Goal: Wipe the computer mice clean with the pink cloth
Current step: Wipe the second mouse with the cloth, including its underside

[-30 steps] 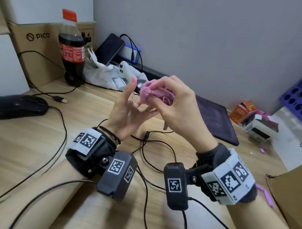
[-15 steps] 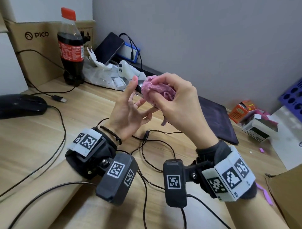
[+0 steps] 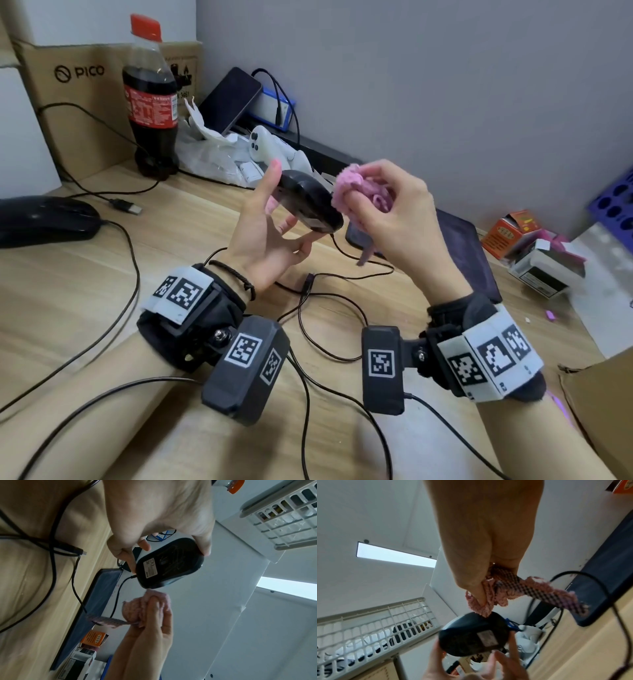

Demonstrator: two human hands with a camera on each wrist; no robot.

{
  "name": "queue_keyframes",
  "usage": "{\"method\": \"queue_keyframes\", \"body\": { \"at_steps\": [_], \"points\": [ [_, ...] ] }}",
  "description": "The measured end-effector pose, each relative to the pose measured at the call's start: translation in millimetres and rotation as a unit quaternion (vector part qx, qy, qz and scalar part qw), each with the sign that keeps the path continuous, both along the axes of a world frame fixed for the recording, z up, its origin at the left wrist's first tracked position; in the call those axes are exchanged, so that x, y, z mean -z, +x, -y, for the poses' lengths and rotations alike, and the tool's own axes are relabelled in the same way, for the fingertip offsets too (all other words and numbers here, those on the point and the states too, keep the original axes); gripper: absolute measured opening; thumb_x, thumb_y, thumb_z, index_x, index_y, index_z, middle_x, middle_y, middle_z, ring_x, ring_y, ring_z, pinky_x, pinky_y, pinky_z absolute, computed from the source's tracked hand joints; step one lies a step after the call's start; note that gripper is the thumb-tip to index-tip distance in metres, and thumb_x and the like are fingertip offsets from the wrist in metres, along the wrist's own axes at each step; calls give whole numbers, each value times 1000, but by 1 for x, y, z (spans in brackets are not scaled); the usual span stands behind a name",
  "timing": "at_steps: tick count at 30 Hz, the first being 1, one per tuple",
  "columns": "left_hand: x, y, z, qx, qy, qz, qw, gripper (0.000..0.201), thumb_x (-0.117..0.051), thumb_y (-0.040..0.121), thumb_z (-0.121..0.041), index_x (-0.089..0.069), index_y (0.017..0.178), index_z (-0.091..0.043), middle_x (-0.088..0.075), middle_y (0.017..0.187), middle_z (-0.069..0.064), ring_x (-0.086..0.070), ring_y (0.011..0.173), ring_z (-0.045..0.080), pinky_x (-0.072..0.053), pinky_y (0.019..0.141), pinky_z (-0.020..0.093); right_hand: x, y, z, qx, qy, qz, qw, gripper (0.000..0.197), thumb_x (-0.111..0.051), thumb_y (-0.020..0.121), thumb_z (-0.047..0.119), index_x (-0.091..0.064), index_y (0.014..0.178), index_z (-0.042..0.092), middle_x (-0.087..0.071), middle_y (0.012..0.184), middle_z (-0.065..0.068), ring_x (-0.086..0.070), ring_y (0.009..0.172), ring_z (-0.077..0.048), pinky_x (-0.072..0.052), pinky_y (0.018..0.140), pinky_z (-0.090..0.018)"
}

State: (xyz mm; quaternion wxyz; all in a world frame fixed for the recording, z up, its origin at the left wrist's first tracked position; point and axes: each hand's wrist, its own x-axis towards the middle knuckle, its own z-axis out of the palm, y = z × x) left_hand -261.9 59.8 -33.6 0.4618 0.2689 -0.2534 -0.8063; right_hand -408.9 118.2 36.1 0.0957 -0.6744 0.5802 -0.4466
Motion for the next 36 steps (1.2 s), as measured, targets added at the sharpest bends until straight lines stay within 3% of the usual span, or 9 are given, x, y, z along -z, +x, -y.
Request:
{"method": "queue_keyframes", "body": {
  "at_steps": [3,7,11,16,20,23,25,33,36],
  "points": [
    [3,-3,3,-4,26,17,1000,70,-65,74,-69,-62,127,-23,-54,130,5,-54,123,37,-50,69,32,-2,17,14,-27,-29,-52,998,14,-66,89,22,-68,102,24,-65,105,1,-61,93,-6,-53,80,-25],
    [1,2,6,10,70,-2,997,69,-66,73,-68,-57,119,-18,-50,119,9,-58,102,31,-47,92,44,9,21,28,-54,18,-123,991,11,-64,89,17,-68,98,21,-58,96,-2,-53,83,-6,-40,70,-13],
    [0,11,14,10,115,-33,993,80,-70,70,-68,-51,127,-15,-49,128,12,-57,110,35,-49,92,43,22,-2,25,-41,64,-174,982,8,-64,90,17,-66,97,19,-62,96,0,-56,83,-8,-40,67,-11],
    [2,10,16,24,140,-58,988,90,-70,67,-69,-46,132,-12,-45,129,14,-69,77,42,-43,99,42,24,-19,16,-18,117,-162,980,6,-64,90,22,-66,96,24,-61,88,14,-59,78,-1,-43,58,-5],
    [0,7,9,43,126,-34,991,85,-67,69,-70,-50,129,-13,-47,124,13,-68,84,42,-46,96,40,9,-6,19,-41,86,-126,988,6,-64,88,20,-67,92,22,-67,88,5,-62,73,-6,-48,59,-12],
    [-4,1,-1,81,111,-2,991,74,-64,73,-70,-56,120,-13,-49,118,13,-56,113,43,-56,66,36,-1,10,27,-63,51,-143,986,11,-65,87,20,-68,97,21,-66,96,3,-60,82,-8,-46,62,-10],
    [-5,1,-1,91,112,4,990,73,-62,74,-70,-57,119,-13,-49,117,13,-54,118,43,-55,57,34,-2,16,32,-68,40,-155,985,14,-65,87,21,-68,101,21,-66,101,2,-60,89,-9,-46,68,-12],
    [-3,15,13,60,151,-58,985,83,-62,71,-74,-49,130,-16,-49,124,12,-62,104,42,-47,81,35,28,-16,14,-44,108,-131,984,7,-65,92,23,-66,99,22,-67,94,7,-63,82,-7,-47,63,-17],
    [-3,12,9,63,129,-50,988,81,-56,75,-74,-50,128,-13,-50,121,14,-67,90,43,-46,88,36,34,-23,4,-30,126,-98,987,8,-66,91,22,-62,96,27,-65,93,11,-63,73,-2,-53,49,-24]
  ]
}}
